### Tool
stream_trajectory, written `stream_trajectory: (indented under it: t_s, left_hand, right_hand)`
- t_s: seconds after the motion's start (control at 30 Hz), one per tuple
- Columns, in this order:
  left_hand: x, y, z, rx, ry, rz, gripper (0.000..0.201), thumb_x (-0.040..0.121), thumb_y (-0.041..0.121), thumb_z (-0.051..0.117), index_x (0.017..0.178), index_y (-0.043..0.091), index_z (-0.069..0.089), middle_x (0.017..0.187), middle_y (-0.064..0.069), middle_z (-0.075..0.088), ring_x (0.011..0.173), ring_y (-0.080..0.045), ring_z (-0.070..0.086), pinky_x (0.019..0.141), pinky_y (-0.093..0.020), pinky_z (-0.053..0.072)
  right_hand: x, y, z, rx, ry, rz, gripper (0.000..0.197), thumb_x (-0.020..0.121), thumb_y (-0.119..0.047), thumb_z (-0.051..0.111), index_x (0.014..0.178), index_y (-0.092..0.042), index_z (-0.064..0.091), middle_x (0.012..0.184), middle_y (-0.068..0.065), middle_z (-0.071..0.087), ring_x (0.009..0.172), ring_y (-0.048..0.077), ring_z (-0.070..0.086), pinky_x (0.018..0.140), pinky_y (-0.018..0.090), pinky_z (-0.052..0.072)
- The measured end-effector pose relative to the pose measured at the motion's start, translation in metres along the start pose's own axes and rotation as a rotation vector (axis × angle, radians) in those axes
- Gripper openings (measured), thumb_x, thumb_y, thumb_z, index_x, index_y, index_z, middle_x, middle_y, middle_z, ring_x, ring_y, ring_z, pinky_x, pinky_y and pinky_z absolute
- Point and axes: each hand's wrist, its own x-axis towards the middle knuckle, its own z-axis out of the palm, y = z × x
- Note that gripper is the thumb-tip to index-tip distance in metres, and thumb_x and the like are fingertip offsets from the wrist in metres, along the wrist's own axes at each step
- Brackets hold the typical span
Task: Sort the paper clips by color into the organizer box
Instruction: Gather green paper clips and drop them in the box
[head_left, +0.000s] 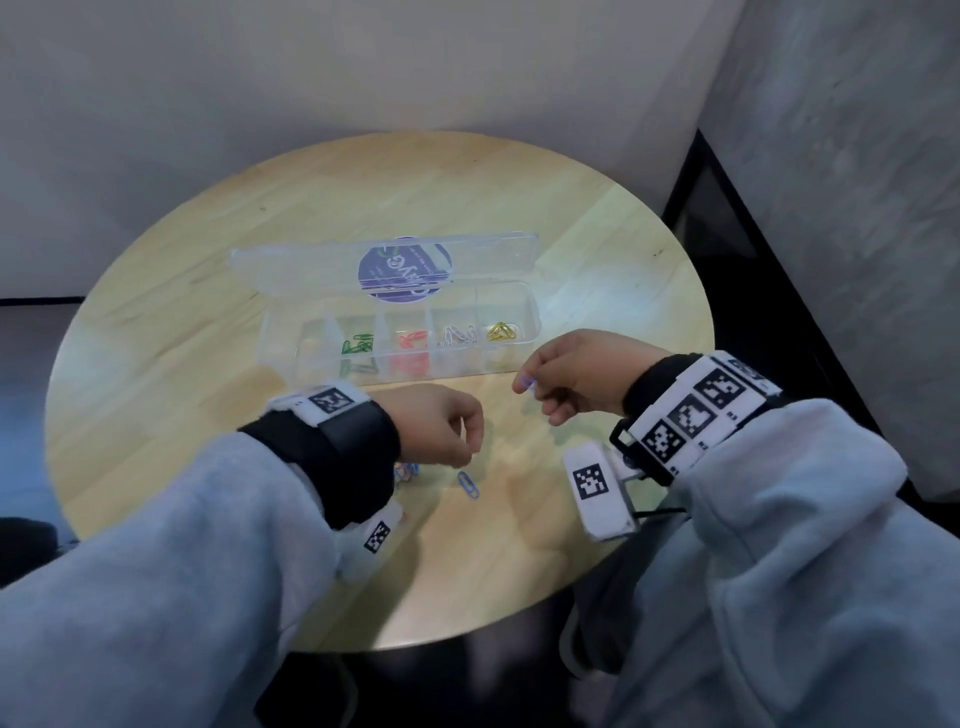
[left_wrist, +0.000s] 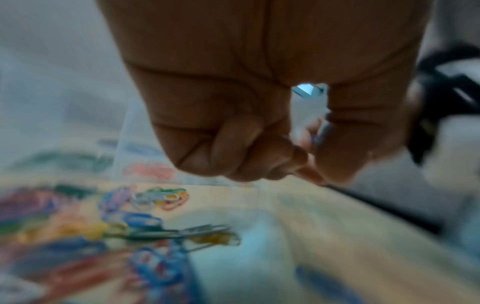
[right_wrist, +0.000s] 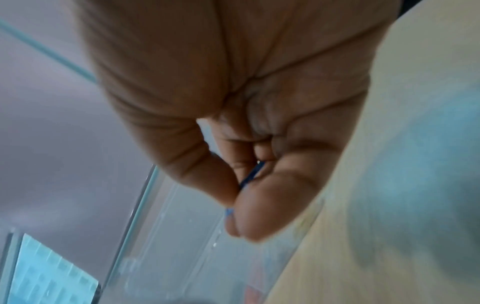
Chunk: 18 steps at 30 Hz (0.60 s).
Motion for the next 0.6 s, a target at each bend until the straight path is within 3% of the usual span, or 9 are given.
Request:
stream_trajectory:
  t_s: [0.1, 0.17, 0.27, 0.33, 0.4, 0.47, 0.6]
  left_hand:
    - [-0.001, 0.006, 0.009, 0.28, -0.049, -0.024, 0.02, 0.074, 0.026, 0.067, 0.09, 0.036, 0.061, 0.07, 0.011, 0.047, 0.064, -0.01, 0.047, 0.067, -0.03, 0.053]
    - [0.002, 0.009, 0.013, 0.357, -0.046, -0.015, 0.022, 0.076, 0.026, 0.068, 0.095, 0.033, 0.062, 0.07, 0.011, 0.045, 0.069, -0.012, 0.047, 0.072, -0.03, 0.05]
    - [0.005, 0.013, 0.016, 0.449, -0.079, 0.019, 0.014, 0.081, 0.027, 0.068, 0.094, 0.025, 0.063, 0.083, 0.009, 0.058, 0.079, -0.012, 0.048, 0.054, -0.021, 0.032]
    - [0.007, 0.014, 0.017, 0.465, -0.1, 0.011, 0.012, 0.083, 0.029, 0.066, 0.093, 0.023, 0.063, 0.099, 0.001, 0.062, 0.083, -0.014, 0.048, 0.05, -0.019, 0.027]
    - [0.007, 0.013, 0.018, 0.481, -0.106, -0.001, 0.017, 0.086, 0.031, 0.063, 0.098, 0.019, 0.064, 0.095, 0.0, 0.057, 0.083, -0.016, 0.047, 0.05, -0.021, 0.028]
    - [0.005, 0.009, 0.017, 0.457, -0.086, -0.026, 0.012, 0.085, 0.033, 0.063, 0.088, 0.021, 0.061, 0.087, 0.004, 0.055, 0.079, -0.016, 0.049, 0.054, -0.023, 0.034]
    - [-0.008, -0.02, 0.0, 0.05, 0.01, -0.074, 0.02, 0.074, 0.021, 0.069, 0.062, 0.022, 0.053, 0.065, 0.005, 0.059, 0.063, -0.012, 0.055, 0.058, -0.022, 0.041]
  right_hand:
    - [0.001, -0.004, 0.0, 0.044, 0.002, 0.102, 0.028, 0.09, 0.004, 0.03, 0.072, -0.007, 0.05, 0.064, 0.005, 0.039, 0.054, 0.014, 0.038, 0.048, 0.019, 0.034]
    - [0.002, -0.004, 0.003, 0.032, -0.04, 0.144, 0.03, 0.088, 0.003, 0.025, 0.07, -0.008, 0.046, 0.065, 0.005, 0.037, 0.054, 0.015, 0.035, 0.05, 0.02, 0.028]
    - [0.004, -0.002, 0.007, 0.08, -0.059, 0.144, 0.03, 0.087, 0.002, 0.025, 0.068, -0.007, 0.046, 0.067, 0.007, 0.042, 0.055, 0.017, 0.041, 0.049, 0.021, 0.033]
    - [0.005, -0.002, 0.009, 0.11, -0.066, 0.138, 0.029, 0.089, 0.0, 0.027, 0.069, -0.006, 0.048, 0.068, 0.009, 0.046, 0.056, 0.019, 0.046, 0.048, 0.022, 0.038]
    - [0.005, -0.004, 0.01, 0.119, -0.07, 0.134, 0.027, 0.09, -0.004, 0.032, 0.068, -0.007, 0.048, 0.067, 0.008, 0.047, 0.055, 0.02, 0.048, 0.047, 0.022, 0.039]
    - [0.005, -0.006, 0.012, 0.092, -0.054, 0.134, 0.026, 0.091, -0.01, 0.039, 0.066, -0.009, 0.048, 0.064, 0.006, 0.045, 0.054, 0.018, 0.047, 0.045, 0.021, 0.038]
    - [0.009, -0.008, 0.02, 0.005, -0.038, 0.12, 0.03, 0.093, -0.017, 0.048, 0.064, -0.012, 0.043, 0.063, 0.003, 0.04, 0.054, 0.017, 0.043, 0.049, 0.023, 0.033]
